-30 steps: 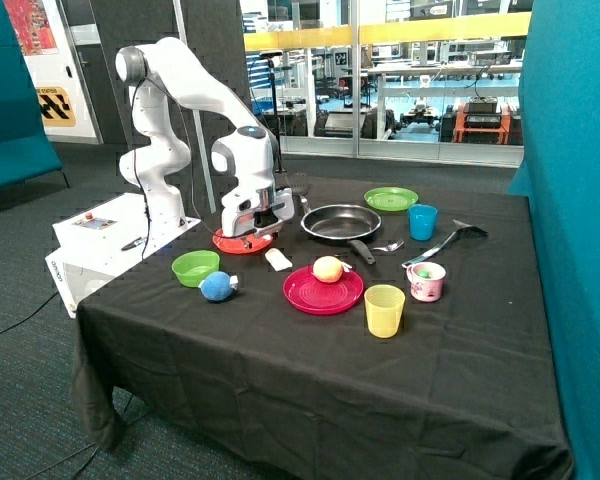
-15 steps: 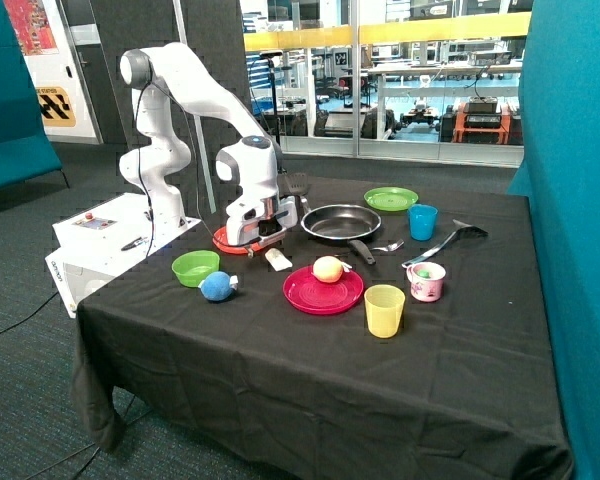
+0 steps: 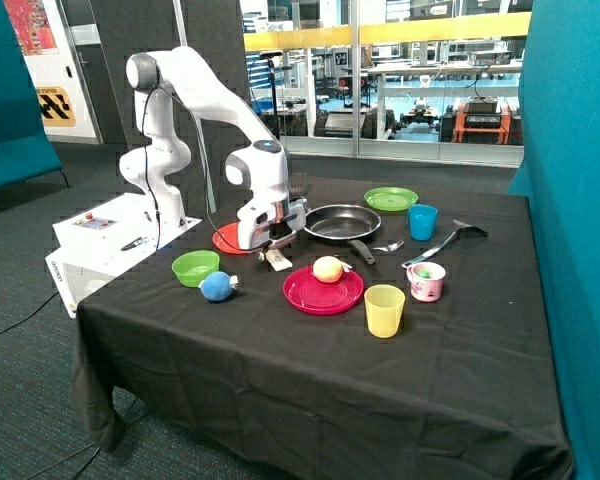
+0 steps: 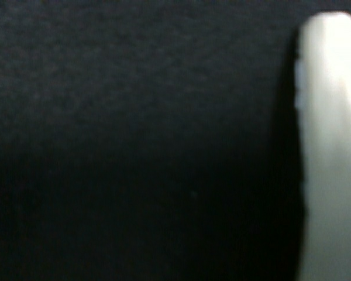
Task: Cook the vegetables
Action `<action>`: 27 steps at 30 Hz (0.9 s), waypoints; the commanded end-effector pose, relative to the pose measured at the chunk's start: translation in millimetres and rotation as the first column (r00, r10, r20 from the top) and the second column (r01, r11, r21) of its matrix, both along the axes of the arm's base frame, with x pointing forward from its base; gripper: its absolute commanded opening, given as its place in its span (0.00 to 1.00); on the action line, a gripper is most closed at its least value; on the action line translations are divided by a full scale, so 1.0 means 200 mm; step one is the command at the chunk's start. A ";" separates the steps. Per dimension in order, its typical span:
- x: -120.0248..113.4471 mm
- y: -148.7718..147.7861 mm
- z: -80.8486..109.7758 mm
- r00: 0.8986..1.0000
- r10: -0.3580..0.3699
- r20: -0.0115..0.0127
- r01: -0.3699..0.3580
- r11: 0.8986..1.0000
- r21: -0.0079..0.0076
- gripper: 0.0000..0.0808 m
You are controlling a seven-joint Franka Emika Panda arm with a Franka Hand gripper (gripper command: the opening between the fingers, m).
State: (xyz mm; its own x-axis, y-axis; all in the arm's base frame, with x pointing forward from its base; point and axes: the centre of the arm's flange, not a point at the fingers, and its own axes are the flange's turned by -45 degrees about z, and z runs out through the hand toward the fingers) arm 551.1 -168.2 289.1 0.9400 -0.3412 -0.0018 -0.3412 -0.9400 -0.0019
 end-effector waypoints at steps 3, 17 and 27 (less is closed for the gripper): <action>0.05 0.06 -0.04 1.000 0.023 0.001 -0.023 1.000 -0.002 0.91; 0.01 0.03 -0.06 1.000 0.024 0.001 -0.024 1.000 -0.002 0.89; -0.01 0.02 -0.08 1.000 0.024 0.001 -0.024 1.000 -0.002 0.87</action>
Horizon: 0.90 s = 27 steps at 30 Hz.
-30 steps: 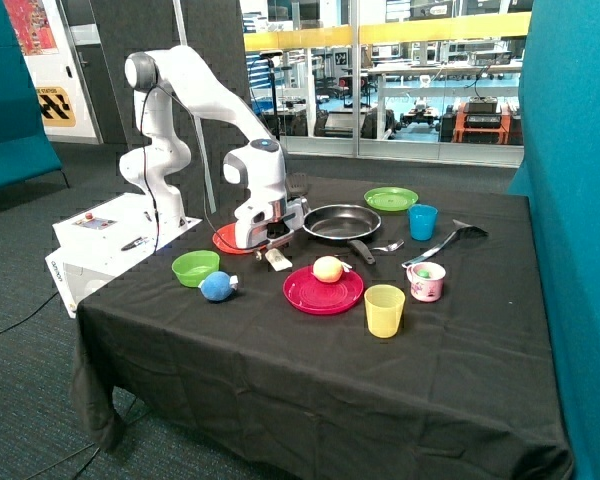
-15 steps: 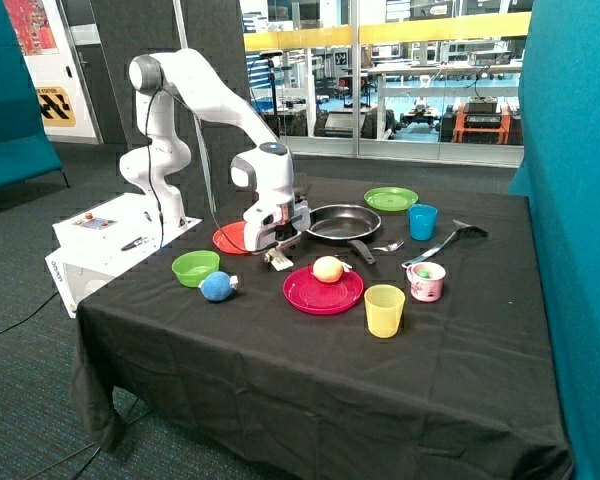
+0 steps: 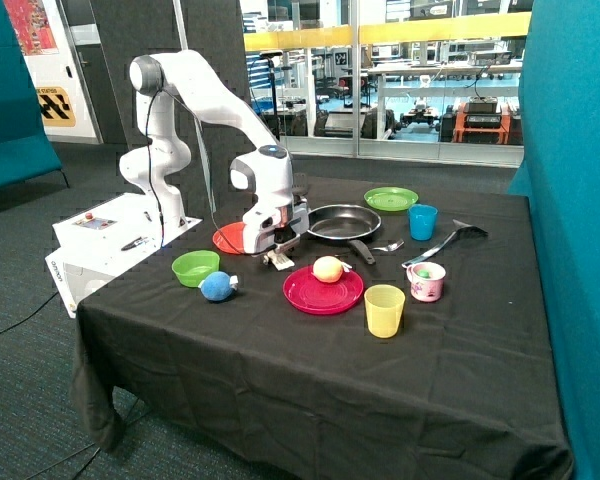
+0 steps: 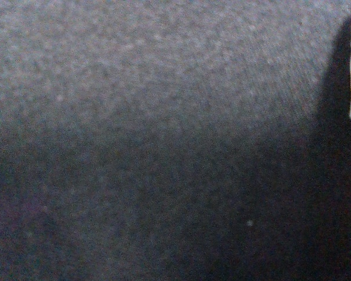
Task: Cook the vegetables
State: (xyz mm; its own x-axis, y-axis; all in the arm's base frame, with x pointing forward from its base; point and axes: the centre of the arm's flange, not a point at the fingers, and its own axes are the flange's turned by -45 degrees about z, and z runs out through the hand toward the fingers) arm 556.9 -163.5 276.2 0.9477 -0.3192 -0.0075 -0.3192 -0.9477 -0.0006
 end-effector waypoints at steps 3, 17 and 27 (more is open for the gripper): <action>-0.03 0.00 -0.01 1.000 0.006 0.007 -0.006 1.000 -0.003 0.84; -0.02 0.02 0.01 1.000 -0.010 0.007 0.010 1.000 -0.003 0.01; -0.05 0.00 0.00 1.000 -0.012 0.007 0.012 1.000 -0.003 0.00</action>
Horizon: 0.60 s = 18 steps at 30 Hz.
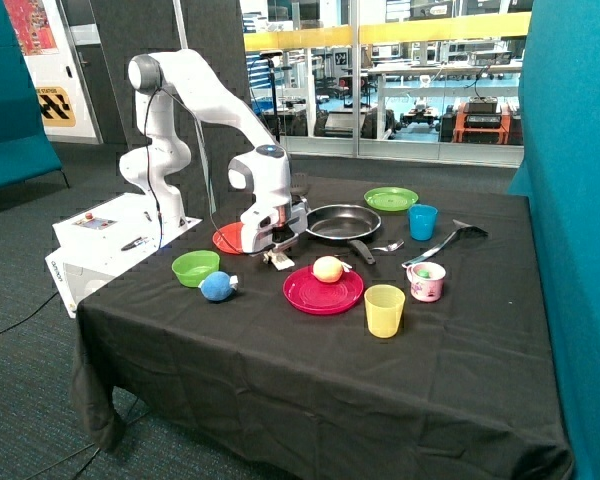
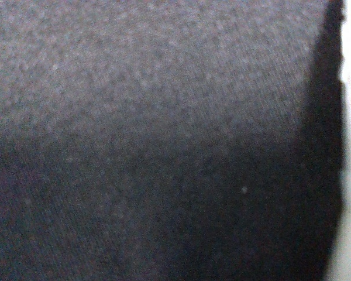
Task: Cook the vegetables
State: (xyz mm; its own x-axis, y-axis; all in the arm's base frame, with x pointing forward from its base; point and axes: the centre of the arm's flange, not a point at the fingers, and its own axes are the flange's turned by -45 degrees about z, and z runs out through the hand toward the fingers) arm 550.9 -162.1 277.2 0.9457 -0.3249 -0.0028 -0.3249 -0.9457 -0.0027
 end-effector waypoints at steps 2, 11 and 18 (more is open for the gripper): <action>-0.02 -0.01 0.00 1.000 -0.006 0.002 0.006 1.000 -0.003 0.00; -0.04 -0.03 -0.01 1.000 -0.004 0.002 0.004 1.000 -0.003 0.00; -0.04 -0.03 0.01 1.000 0.011 0.002 -0.011 1.000 -0.003 0.00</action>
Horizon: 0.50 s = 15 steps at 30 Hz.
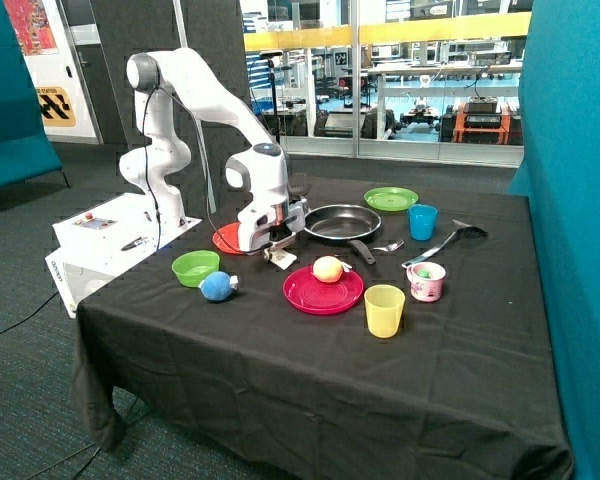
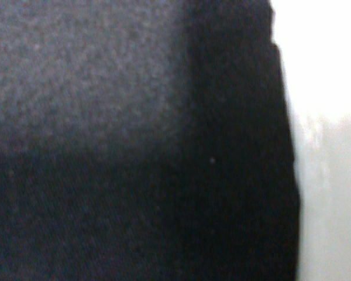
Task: Cook the vegetables
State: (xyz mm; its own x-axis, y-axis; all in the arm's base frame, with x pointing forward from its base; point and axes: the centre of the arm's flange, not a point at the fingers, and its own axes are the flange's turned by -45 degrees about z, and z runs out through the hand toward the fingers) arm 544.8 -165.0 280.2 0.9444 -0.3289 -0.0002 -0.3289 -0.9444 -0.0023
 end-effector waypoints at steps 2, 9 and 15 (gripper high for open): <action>0.00 -0.01 -0.01 1.000 0.022 -0.001 -0.022 1.000 -0.002 0.00; 0.01 -0.01 -0.02 0.999 0.044 -0.001 -0.044 0.999 -0.002 0.00; 0.00 0.01 0.04 0.999 0.048 -0.001 -0.048 0.999 -0.002 0.00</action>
